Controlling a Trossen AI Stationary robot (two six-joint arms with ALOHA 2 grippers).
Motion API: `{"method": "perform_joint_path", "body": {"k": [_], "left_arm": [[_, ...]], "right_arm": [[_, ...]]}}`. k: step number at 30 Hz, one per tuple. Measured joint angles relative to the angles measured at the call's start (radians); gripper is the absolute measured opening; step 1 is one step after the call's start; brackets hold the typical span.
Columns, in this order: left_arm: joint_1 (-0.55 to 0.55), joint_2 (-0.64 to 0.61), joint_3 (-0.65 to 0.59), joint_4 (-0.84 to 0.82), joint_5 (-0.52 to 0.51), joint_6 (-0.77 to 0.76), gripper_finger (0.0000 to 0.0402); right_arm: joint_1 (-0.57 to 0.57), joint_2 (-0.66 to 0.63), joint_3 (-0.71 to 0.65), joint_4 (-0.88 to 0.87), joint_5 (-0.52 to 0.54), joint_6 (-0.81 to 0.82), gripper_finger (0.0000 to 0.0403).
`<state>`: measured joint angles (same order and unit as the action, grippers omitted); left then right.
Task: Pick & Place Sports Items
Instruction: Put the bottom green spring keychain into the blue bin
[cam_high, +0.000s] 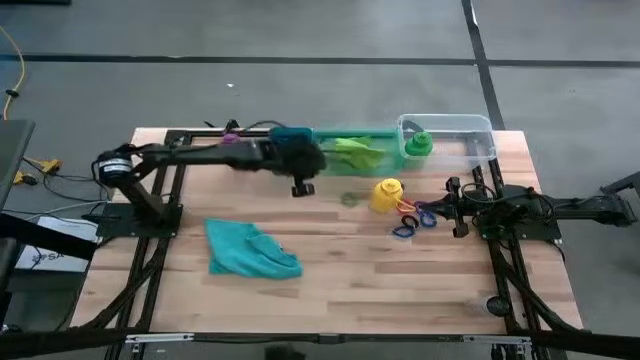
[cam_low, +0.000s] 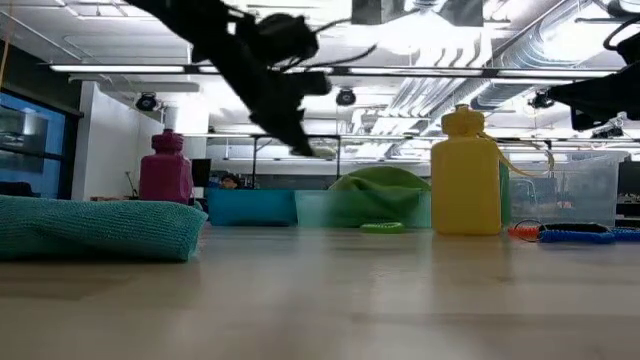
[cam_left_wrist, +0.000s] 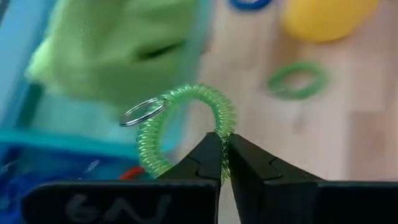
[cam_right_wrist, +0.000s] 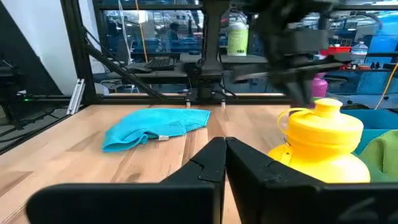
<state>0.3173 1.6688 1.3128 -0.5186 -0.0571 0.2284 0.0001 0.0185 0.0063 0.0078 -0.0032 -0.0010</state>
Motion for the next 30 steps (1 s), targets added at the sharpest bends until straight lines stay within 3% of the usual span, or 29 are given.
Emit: {"method": "perform_joint_path", "body": {"k": [12, 22, 30], "left_arm": [[0.233, 0.0, 0.0, -0.04, -0.032, 0.212, 0.0002], [0.289, 0.0, 0.0, -0.039, -0.032, 0.237, 0.0003], [0.277, 0.0, 0.0, -0.039, -0.035, 0.208, 0.0074]], "right_arm": [[0.0, 0.0, 0.0, 0.0, 0.0, 0.0, 0.0], [0.0, 0.0, 0.0, 0.0, 0.0, 0.0, 0.0], [0.0, 0.0, 0.0, 0.0, 0.0, 0.0, 0.0]]}}
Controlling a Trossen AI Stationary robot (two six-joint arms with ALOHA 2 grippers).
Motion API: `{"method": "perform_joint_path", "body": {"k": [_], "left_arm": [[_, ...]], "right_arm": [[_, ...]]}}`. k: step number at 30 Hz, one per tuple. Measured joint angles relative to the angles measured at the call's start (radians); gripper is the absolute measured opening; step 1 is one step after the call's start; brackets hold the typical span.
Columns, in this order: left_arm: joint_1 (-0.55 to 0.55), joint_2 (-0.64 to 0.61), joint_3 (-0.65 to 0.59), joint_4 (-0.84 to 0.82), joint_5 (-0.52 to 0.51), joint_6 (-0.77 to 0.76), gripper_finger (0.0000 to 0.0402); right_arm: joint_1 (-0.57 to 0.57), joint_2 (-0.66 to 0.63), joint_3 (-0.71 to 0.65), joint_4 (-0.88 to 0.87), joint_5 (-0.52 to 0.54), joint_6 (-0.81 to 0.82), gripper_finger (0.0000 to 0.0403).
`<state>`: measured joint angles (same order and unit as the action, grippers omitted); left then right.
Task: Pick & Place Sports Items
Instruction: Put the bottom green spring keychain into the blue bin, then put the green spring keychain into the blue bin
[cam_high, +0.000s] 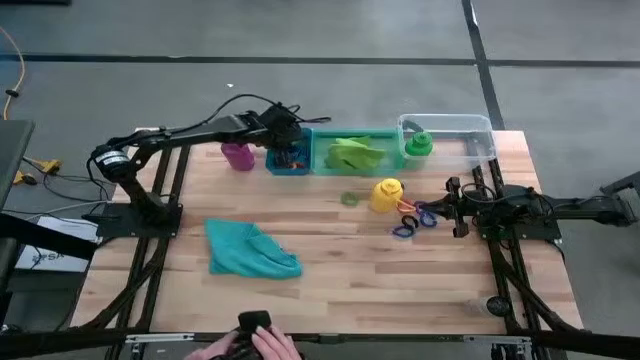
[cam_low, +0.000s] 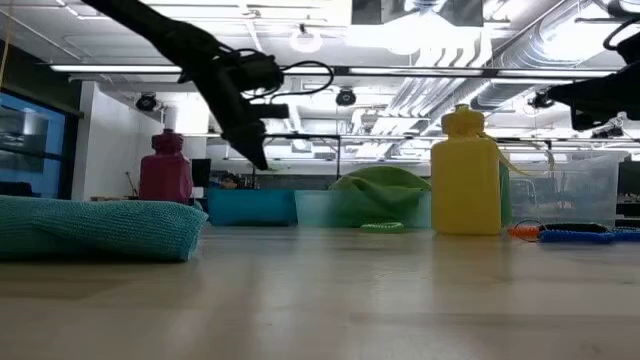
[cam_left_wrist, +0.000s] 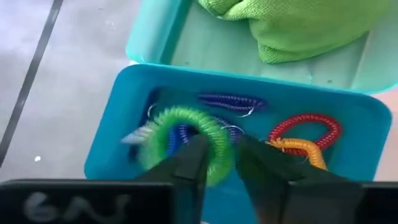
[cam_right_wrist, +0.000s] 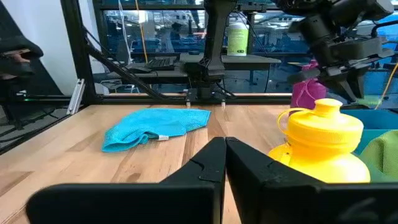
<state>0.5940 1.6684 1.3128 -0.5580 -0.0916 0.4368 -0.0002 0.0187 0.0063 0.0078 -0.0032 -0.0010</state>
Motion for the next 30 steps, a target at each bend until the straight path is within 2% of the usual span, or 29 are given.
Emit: {"method": "perform_joint_path", "body": {"k": [6, 13, 15, 22, 30], "left_arm": [[-0.018, 0.0, 0.0, -0.001, -0.018, -0.038, 0.0136], [-0.106, 0.0, 0.0, -0.003, -0.253, -0.185, 0.0174], [-0.144, 0.0, 0.001, -0.002, -0.287, -0.229, 0.0183], [-0.297, 0.0, 0.001, 0.003, -0.29, -0.426, 0.0206], [-0.453, 0.0, 0.001, 0.046, -0.289, -0.654, 0.021]], "right_arm": [[0.0, 0.0, 0.0, 0.0, 0.0, 0.0, 0.0], [0.0, 0.0, 0.0, 0.0, 0.0, 0.0, 0.0], [0.0, 0.0, 0.0, 0.0, 0.0, 0.0, 0.0], [0.0, 0.0, 0.0, 0.0, 0.0, 0.0, 0.0], [0.0, 0.0, 0.0, 0.0, 0.0, 0.0, 0.0]]}}
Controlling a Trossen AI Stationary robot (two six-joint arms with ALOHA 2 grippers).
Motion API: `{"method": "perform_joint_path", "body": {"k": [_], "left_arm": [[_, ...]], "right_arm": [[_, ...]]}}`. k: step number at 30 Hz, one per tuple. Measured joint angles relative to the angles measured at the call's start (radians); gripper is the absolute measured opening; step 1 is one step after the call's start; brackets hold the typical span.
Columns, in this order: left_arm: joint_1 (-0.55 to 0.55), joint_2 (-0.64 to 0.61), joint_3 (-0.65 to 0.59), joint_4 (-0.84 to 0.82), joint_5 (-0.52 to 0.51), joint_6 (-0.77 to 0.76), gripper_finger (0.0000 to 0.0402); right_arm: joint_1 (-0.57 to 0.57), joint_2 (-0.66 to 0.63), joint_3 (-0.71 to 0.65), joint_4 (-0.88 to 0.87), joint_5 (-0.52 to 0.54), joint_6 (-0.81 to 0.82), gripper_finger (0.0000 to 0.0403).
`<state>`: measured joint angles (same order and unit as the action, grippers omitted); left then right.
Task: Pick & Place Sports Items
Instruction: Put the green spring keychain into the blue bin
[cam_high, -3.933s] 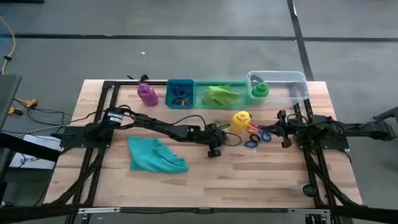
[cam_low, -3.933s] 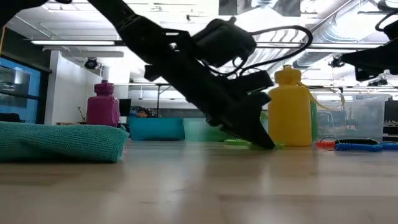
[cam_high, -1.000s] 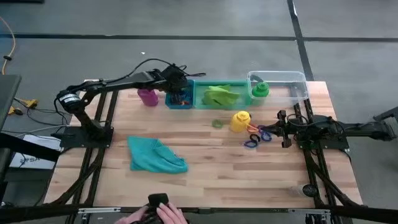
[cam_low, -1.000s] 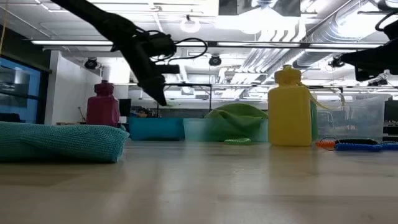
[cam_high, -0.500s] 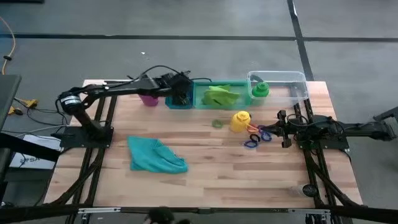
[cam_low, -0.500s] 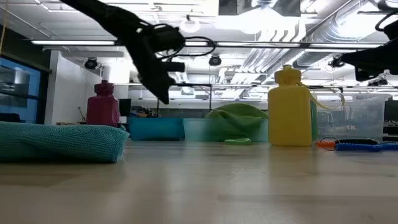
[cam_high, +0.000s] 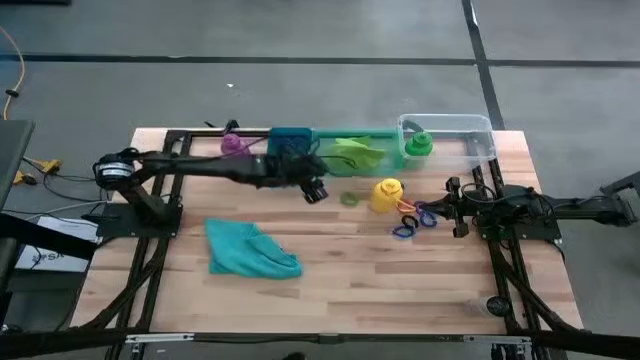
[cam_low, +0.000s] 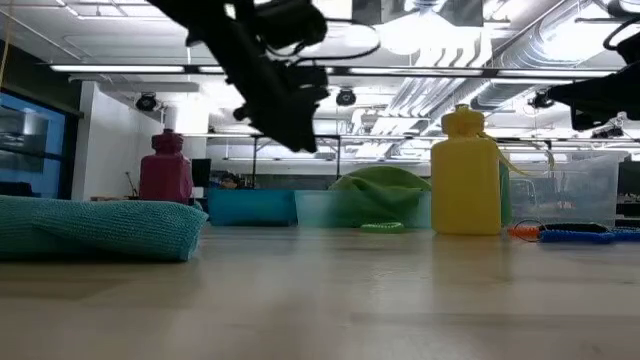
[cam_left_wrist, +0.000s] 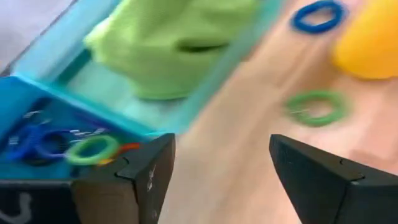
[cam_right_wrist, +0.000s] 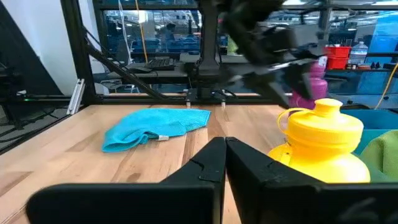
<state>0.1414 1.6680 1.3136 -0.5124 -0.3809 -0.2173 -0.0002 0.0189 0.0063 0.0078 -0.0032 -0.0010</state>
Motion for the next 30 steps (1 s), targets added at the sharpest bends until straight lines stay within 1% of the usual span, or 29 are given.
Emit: {"method": "perform_joint_path", "body": {"k": [3, 7, 9, 11, 15, 19, 24, 30], "left_arm": [[-0.051, 0.0, 0.0, 0.028, 0.0, -0.028, 0.021], [-0.108, 0.005, 0.0, 0.077, 0.0, -0.023, 0.021], [-0.123, 0.013, 0.001, 0.091, 0.019, -0.014, 0.021], [-0.127, 0.023, 0.001, 0.106, 0.067, 0.025, 0.0209], [-0.12, 0.045, 0.001, 0.145, 0.165, 0.129, 0.0209], [-0.1, 0.075, 0.001, 0.216, 0.252, 0.195, 0.0209], [-0.063, 0.129, 0.001, 0.317, 0.358, 0.229, 0.0209], [-0.022, 0.195, 0.001, 0.391, 0.412, 0.25, 0.0209]], "right_arm": [[0.0, 0.0, 0.0, 0.0, 0.0, 0.0, 0.0], [0.0, 0.0, 0.0, 0.0, 0.0, 0.0, 0.0], [0.0, 0.0, 0.0, 0.0, 0.0, 0.0, 0.0], [0.0, 0.0, 0.0, 0.0, 0.0, 0.0, 0.0], [0.0, 0.0, 0.0, 0.0, 0.0, 0.0, 0.0], [0.0, 0.0, 0.0, 0.0, 0.0, 0.0, 0.0], [0.0, 0.0, 0.0, 0.0, 0.0, 0.0, 0.0], [0.0, 0.0, 0.0, 0.0, 0.0, 0.0, 0.0]]}}
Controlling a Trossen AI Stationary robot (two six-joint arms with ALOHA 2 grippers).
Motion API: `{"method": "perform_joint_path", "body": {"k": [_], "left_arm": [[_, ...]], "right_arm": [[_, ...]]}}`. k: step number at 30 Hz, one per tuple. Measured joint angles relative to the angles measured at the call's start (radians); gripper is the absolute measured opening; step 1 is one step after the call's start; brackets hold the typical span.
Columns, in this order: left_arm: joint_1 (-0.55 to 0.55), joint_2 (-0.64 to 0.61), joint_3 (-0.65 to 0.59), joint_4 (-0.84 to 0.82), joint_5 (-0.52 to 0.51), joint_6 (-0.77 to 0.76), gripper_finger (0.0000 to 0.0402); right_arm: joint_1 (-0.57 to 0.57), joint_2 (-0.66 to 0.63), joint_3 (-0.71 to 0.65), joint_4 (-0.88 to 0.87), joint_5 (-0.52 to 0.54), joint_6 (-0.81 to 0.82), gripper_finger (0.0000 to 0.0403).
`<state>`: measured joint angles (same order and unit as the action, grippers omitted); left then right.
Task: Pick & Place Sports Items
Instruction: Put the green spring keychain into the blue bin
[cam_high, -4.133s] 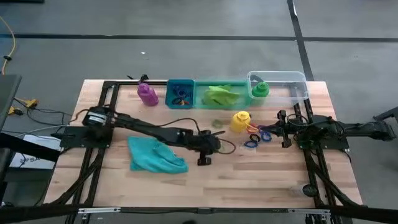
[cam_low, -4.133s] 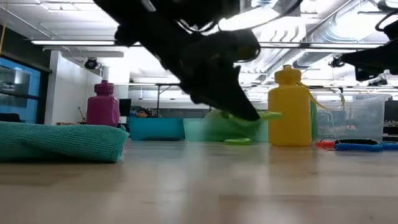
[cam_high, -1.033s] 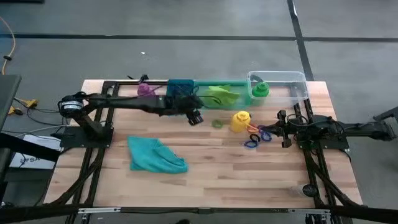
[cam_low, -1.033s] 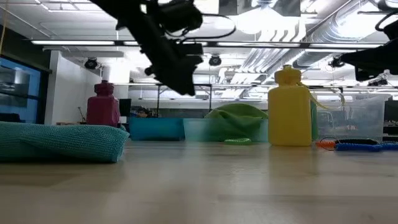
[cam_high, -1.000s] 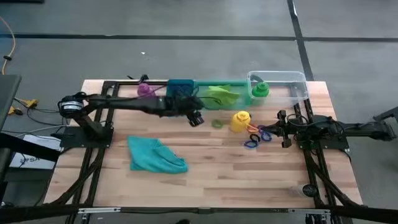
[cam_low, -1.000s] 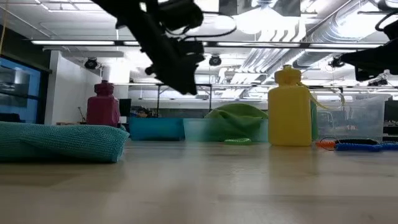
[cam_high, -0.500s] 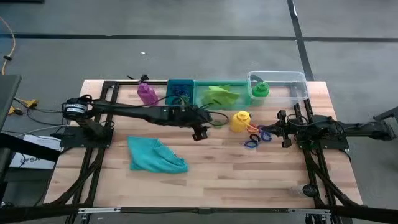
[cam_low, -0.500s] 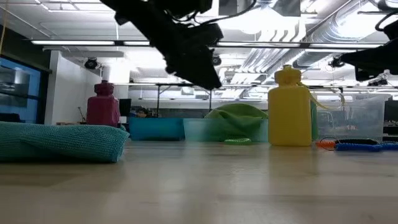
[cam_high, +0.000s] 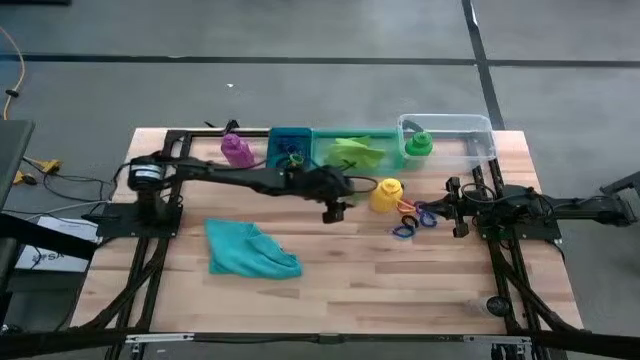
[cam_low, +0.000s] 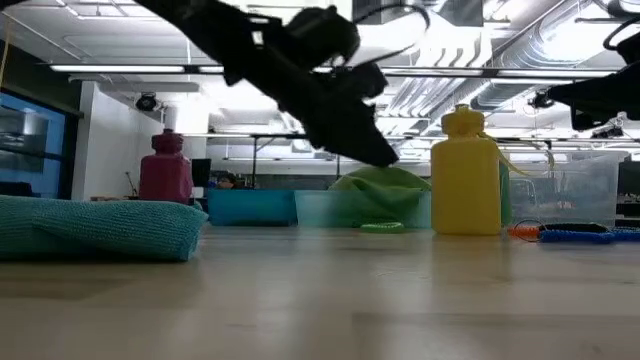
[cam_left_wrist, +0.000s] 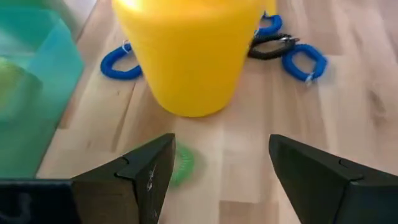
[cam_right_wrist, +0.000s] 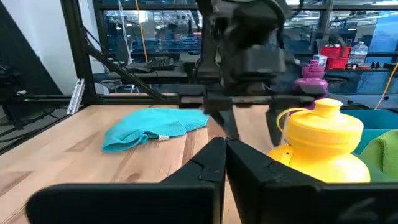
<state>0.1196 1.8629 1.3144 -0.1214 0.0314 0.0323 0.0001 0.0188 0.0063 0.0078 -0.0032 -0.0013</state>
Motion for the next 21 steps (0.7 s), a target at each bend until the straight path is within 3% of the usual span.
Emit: {"method": "perform_joint_path", "body": {"k": [8, 21], "left_arm": [[0.039, 0.088, 0.0, 0.035, 0.065, 0.052, 0.0209], [0.05, 0.216, 0.0, 0.095, 0.071, 0.074, 0.0208]], "right_arm": [[0.0, 0.0, 0.0, 0.0, 0.0, 0.0, 0.0], [0.0, 0.0, 0.0, 0.0, 0.0, 0.0, 0.0]]}}
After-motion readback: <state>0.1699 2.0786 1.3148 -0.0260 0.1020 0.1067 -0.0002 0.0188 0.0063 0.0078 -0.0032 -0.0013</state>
